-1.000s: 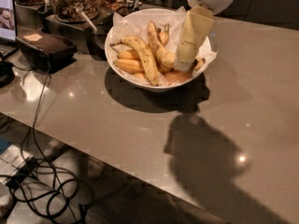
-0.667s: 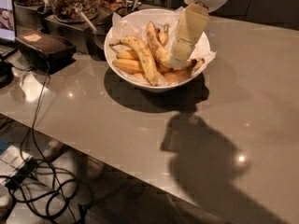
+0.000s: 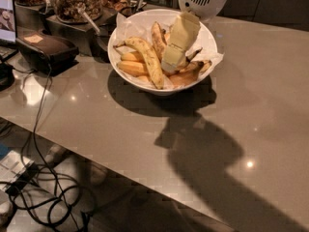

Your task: Pick banana from white bowl

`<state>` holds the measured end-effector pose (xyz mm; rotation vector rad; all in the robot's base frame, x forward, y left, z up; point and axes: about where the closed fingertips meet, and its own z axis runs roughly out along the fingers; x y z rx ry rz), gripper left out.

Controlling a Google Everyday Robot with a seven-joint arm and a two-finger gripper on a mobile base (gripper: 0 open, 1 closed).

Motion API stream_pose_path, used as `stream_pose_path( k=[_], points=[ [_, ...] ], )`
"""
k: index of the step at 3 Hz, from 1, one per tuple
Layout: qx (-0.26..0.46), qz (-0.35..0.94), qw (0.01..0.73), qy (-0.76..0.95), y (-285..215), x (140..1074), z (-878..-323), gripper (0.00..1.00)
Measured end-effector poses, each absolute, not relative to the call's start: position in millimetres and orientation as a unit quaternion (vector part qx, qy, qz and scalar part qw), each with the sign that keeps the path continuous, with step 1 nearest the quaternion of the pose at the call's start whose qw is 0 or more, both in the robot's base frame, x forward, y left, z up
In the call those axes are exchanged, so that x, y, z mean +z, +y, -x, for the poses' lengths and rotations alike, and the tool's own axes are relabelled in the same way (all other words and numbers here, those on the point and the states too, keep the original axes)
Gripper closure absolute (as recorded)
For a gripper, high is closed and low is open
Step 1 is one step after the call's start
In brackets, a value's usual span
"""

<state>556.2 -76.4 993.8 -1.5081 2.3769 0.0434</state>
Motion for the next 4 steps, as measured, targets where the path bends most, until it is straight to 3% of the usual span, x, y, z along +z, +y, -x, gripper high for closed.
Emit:
stream_pose_path(
  k=[2,3,4],
  points=[
    [0.024,0.492,0.141,0.859,-75,971,-558,0.00],
    [0.021,0.484,0.140,0.864,-75,968,-561,0.14],
    [0.018,0.478,0.140,0.867,-76,967,-566,0.20]
  ],
)
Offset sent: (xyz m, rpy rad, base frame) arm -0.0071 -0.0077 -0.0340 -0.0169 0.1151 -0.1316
